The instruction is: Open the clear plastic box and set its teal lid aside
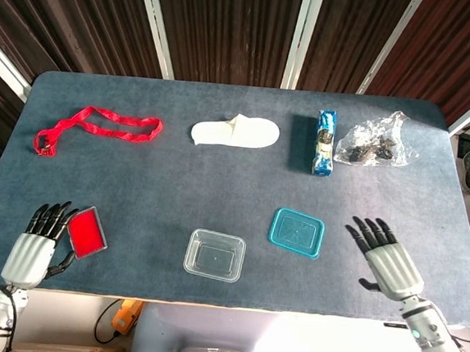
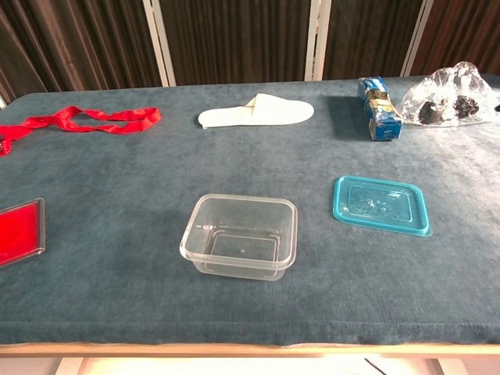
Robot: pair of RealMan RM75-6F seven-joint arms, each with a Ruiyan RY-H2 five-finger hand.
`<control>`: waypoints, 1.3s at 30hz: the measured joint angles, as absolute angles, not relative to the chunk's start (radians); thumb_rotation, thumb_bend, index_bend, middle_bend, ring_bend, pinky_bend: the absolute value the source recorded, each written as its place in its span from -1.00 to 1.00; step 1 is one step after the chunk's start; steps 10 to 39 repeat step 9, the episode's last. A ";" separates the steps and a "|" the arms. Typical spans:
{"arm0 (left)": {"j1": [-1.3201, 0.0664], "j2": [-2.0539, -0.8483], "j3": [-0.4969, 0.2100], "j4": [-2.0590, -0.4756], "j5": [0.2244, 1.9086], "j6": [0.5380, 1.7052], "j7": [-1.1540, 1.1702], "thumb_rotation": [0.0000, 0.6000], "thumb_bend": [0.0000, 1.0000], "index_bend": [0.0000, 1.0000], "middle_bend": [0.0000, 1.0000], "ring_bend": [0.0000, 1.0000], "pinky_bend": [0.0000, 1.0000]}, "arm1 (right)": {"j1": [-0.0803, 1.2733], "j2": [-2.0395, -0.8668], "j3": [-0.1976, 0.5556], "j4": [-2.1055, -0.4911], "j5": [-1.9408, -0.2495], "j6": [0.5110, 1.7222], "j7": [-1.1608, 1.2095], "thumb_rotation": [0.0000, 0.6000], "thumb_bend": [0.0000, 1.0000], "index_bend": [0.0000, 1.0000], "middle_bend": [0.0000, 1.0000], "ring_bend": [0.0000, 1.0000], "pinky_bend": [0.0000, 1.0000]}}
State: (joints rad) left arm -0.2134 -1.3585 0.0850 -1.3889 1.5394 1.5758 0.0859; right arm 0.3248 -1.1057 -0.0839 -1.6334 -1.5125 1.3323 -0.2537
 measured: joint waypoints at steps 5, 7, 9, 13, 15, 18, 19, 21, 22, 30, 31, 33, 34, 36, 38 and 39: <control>-0.108 -1.278 0.084 -1.517 1.512 1.688 0.255 1.00 -0.31 -1.00 -1.00 -1.00 -1.00 | 0.170 -1.137 -0.079 -1.629 -1.481 1.539 -0.272 1.00 -0.78 -1.00 -1.00 -1.00 -1.00; -0.099 -1.265 0.082 -1.521 1.510 1.694 0.258 1.00 -0.31 -1.00 -1.00 -1.00 -1.00 | 0.133 -1.143 -0.078 -1.620 -1.480 1.570 -0.263 1.00 -0.78 -1.00 -1.00 -1.00 -1.00; -0.092 -1.249 0.076 -1.528 1.506 1.686 0.239 1.00 -0.31 -1.00 -1.00 -1.00 -1.00 | 0.129 -1.148 -0.075 -1.611 -1.478 1.562 -0.254 1.00 -0.78 -1.00 -1.00 -1.00 -1.00; -0.092 -1.249 0.076 -1.528 1.506 1.686 0.239 1.00 -0.31 -1.00 -1.00 -1.00 -1.00 | 0.129 -1.148 -0.075 -1.611 -1.478 1.562 -0.254 1.00 -0.78 -1.00 -1.00 -1.00 -1.00; -0.092 -1.249 0.076 -1.528 1.506 1.686 0.239 1.00 -0.31 -1.00 -1.00 -1.00 -1.00 | 0.129 -1.148 -0.075 -1.611 -1.478 1.562 -0.254 1.00 -0.78 -1.00 -1.00 -1.00 -1.00; -0.092 -1.249 0.076 -1.528 1.506 1.686 0.239 1.00 -0.31 -1.00 -1.00 -1.00 -1.00 | 0.129 -1.148 -0.075 -1.611 -1.478 1.562 -0.254 1.00 -0.78 -1.00 -1.00 -1.00 -1.00; -0.092 -1.249 0.076 -1.528 1.506 1.686 0.239 1.00 -0.31 -1.00 -1.00 -1.00 -1.00 | 0.129 -1.148 -0.075 -1.611 -1.478 1.562 -0.254 1.00 -0.78 -1.00 -1.00 -1.00 -1.00; -0.092 -1.249 0.076 -1.528 1.506 1.686 0.239 1.00 -0.31 -1.00 -1.00 -1.00 -1.00 | 0.129 -1.148 -0.075 -1.611 -1.478 1.562 -0.254 1.00 -0.78 -1.00 -1.00 -1.00 -1.00; -0.092 -1.249 0.076 -1.528 1.506 1.686 0.239 1.00 -0.31 -1.00 -1.00 -1.00 -1.00 | 0.129 -1.148 -0.075 -1.611 -1.478 1.562 -0.254 1.00 -0.78 -1.00 -1.00 -1.00 -1.00; -0.092 -1.249 0.076 -1.528 1.506 1.686 0.239 1.00 -0.31 -1.00 -1.00 -1.00 -1.00 | 0.129 -1.148 -0.075 -1.611 -1.478 1.562 -0.254 1.00 -0.78 -1.00 -1.00 -1.00 -1.00; -0.092 -1.249 0.076 -1.528 1.506 1.686 0.239 1.00 -0.31 -1.00 -1.00 -1.00 -1.00 | 0.129 -1.148 -0.075 -1.611 -1.478 1.562 -0.254 1.00 -0.78 -1.00 -1.00 -1.00 -1.00; -0.092 -1.249 0.076 -1.528 1.506 1.686 0.239 1.00 -0.31 -1.00 -1.00 -1.00 -1.00 | 0.129 -1.148 -0.075 -1.611 -1.478 1.562 -0.254 1.00 -0.78 -1.00 -1.00 -1.00 -1.00; -0.092 -1.249 0.076 -1.528 1.506 1.686 0.239 1.00 -0.31 -1.00 -1.00 -1.00 -1.00 | 0.129 -1.148 -0.075 -1.611 -1.478 1.562 -0.254 1.00 -0.78 -1.00 -1.00 -1.00 -1.00; -0.092 -1.249 0.076 -1.528 1.506 1.686 0.239 1.00 -0.31 -1.00 -1.00 -1.00 -1.00 | 0.129 -1.148 -0.075 -1.611 -1.478 1.562 -0.254 1.00 -0.78 -1.00 -1.00 -1.00 -1.00; -0.092 -1.249 0.076 -1.528 1.506 1.686 0.239 1.00 -0.31 -1.00 -1.00 -1.00 -1.00 | 0.129 -1.148 -0.075 -1.611 -1.478 1.562 -0.254 1.00 -0.78 -1.00 -1.00 -1.00 -1.00; -0.092 -1.249 0.076 -1.528 1.506 1.686 0.239 1.00 -0.31 -1.00 -1.00 -1.00 -1.00 | 0.129 -1.148 -0.075 -1.611 -1.478 1.562 -0.254 1.00 -0.78 -1.00 -1.00 -1.00 -1.00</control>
